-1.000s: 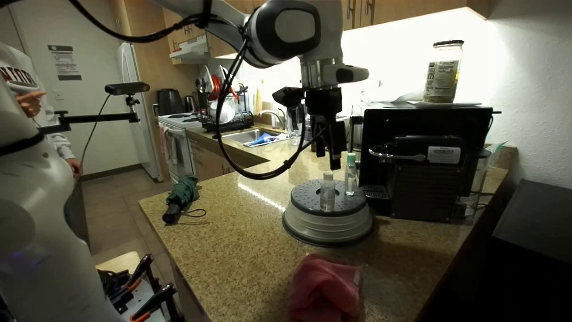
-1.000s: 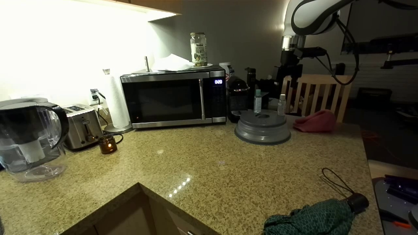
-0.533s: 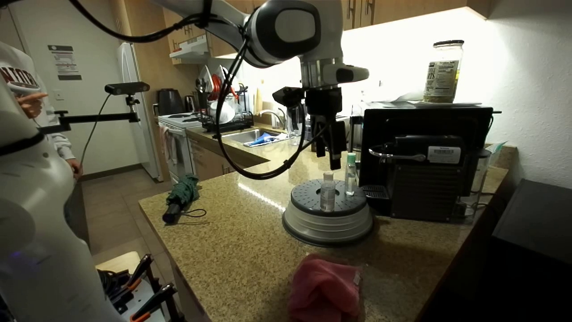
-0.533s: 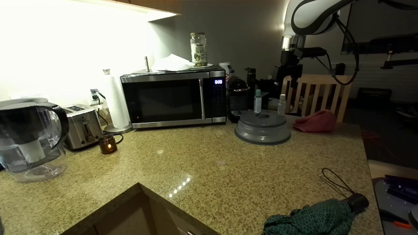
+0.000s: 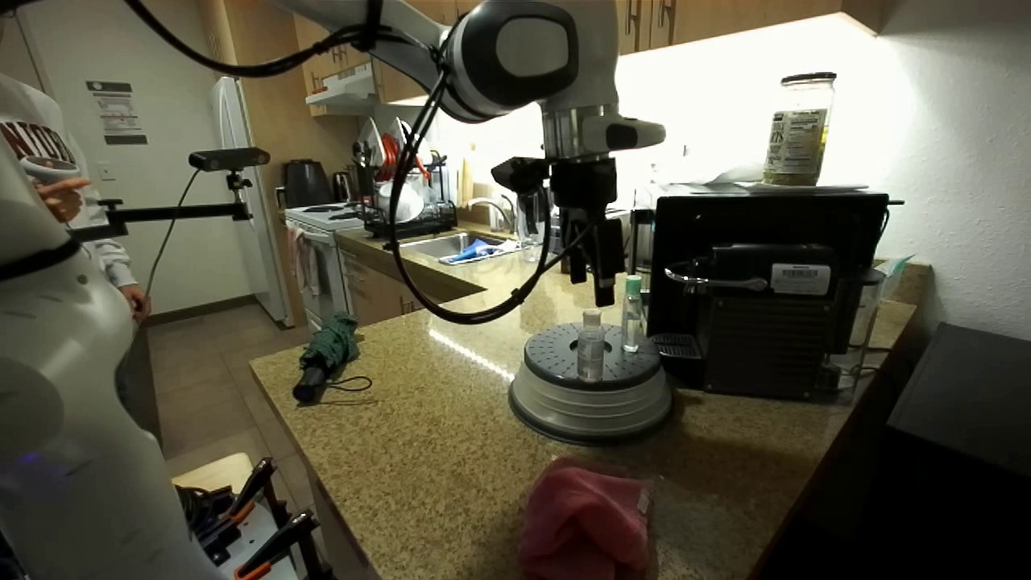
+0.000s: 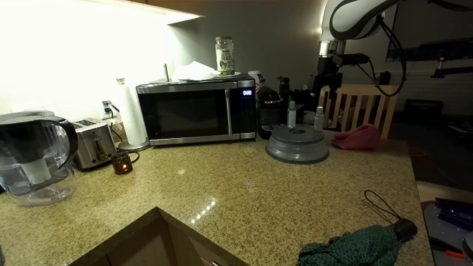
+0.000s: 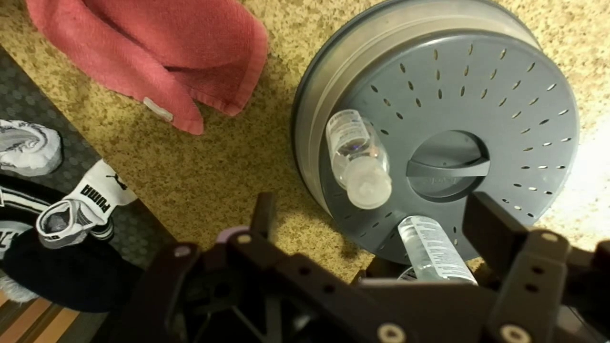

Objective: Pick up the bottle and put it on the counter

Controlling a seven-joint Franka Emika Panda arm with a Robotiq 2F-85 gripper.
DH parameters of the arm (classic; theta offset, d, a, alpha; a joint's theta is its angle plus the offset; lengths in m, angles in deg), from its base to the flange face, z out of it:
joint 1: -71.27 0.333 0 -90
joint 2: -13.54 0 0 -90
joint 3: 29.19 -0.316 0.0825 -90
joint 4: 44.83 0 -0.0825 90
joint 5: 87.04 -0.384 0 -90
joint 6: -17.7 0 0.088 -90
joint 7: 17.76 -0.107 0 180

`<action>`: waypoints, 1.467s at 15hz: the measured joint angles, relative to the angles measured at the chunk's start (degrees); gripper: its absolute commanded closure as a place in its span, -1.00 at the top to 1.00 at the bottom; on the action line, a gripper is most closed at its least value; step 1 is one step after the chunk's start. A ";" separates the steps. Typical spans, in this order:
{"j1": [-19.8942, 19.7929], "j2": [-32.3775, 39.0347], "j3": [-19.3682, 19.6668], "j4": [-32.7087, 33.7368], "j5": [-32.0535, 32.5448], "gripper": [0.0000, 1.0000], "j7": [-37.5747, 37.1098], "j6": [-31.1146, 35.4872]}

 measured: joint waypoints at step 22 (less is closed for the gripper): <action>0.02 6.26 0.83 2.97 -0.80 1.00 0.10 -0.57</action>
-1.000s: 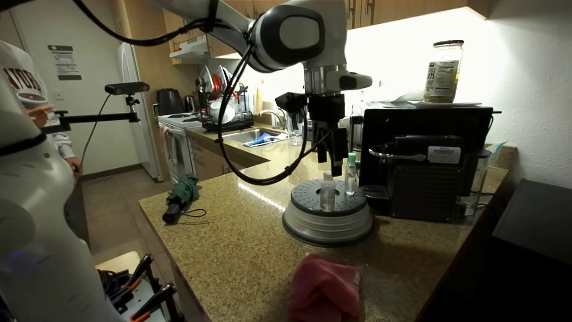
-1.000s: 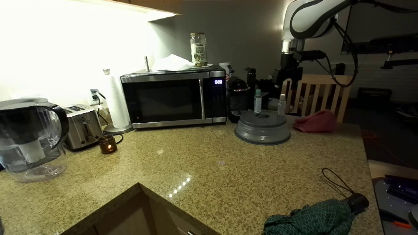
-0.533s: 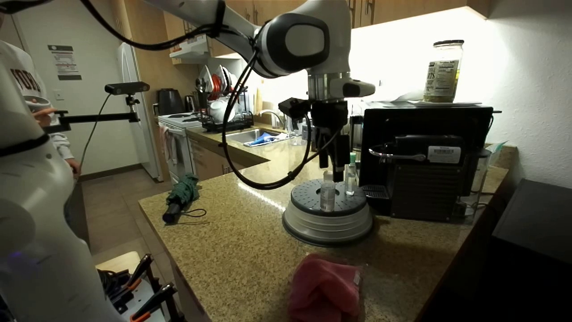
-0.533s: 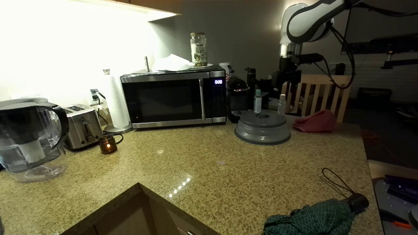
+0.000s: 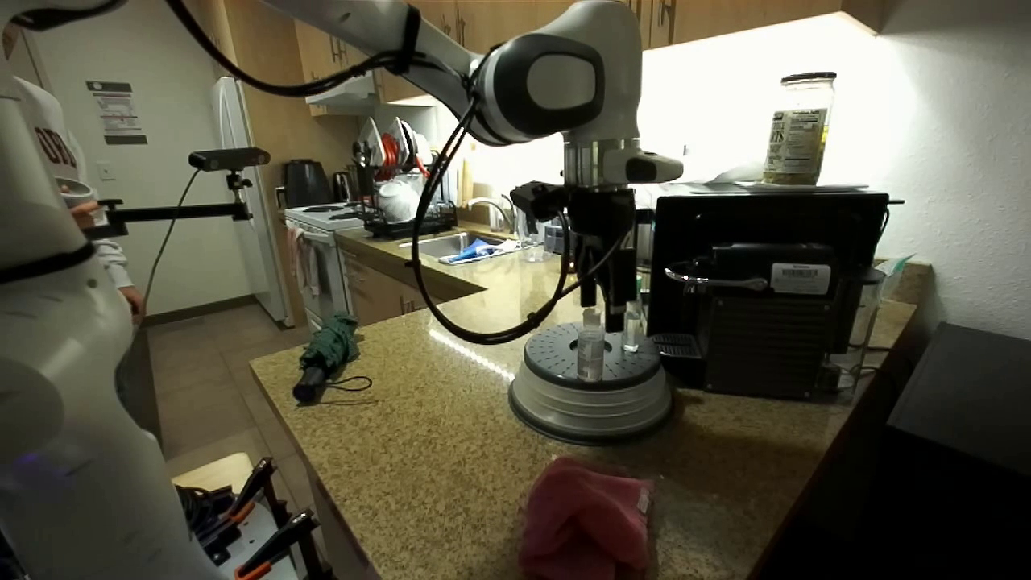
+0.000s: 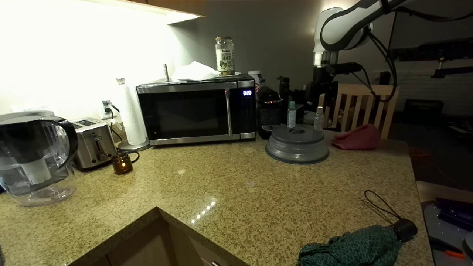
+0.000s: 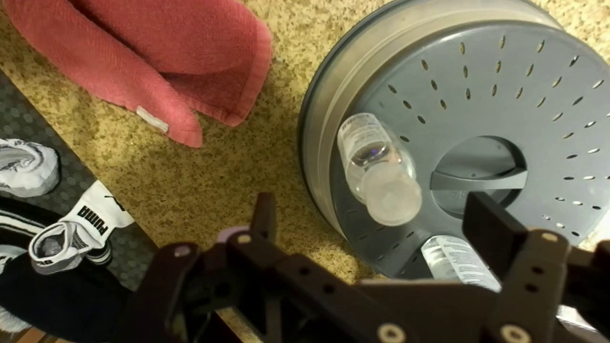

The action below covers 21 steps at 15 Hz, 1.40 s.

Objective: Pick up the bottle and put it on the counter

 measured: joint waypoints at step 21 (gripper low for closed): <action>-0.17 2.69 1.53 3.54 -1.35 1.00 0.06 -3.67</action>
